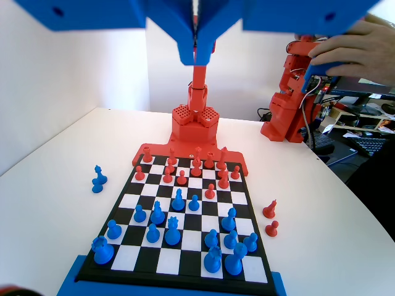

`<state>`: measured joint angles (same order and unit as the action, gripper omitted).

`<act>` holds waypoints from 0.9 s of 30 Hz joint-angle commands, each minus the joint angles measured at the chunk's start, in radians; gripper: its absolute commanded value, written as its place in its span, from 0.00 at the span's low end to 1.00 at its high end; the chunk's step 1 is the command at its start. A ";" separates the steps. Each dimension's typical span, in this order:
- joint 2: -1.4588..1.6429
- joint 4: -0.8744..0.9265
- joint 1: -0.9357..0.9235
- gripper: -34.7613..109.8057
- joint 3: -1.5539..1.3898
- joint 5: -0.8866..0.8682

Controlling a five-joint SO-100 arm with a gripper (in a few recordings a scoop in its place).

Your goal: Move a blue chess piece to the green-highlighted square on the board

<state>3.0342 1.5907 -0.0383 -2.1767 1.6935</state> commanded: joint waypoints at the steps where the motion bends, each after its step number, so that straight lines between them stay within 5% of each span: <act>1: 0.021 -0.015 0.005 0.25 -0.005 0.014; 27: 0.008 -0.017 0.006 0.25 0.005 -0.018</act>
<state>3.0496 1.5907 -0.0322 -2.1767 1.6812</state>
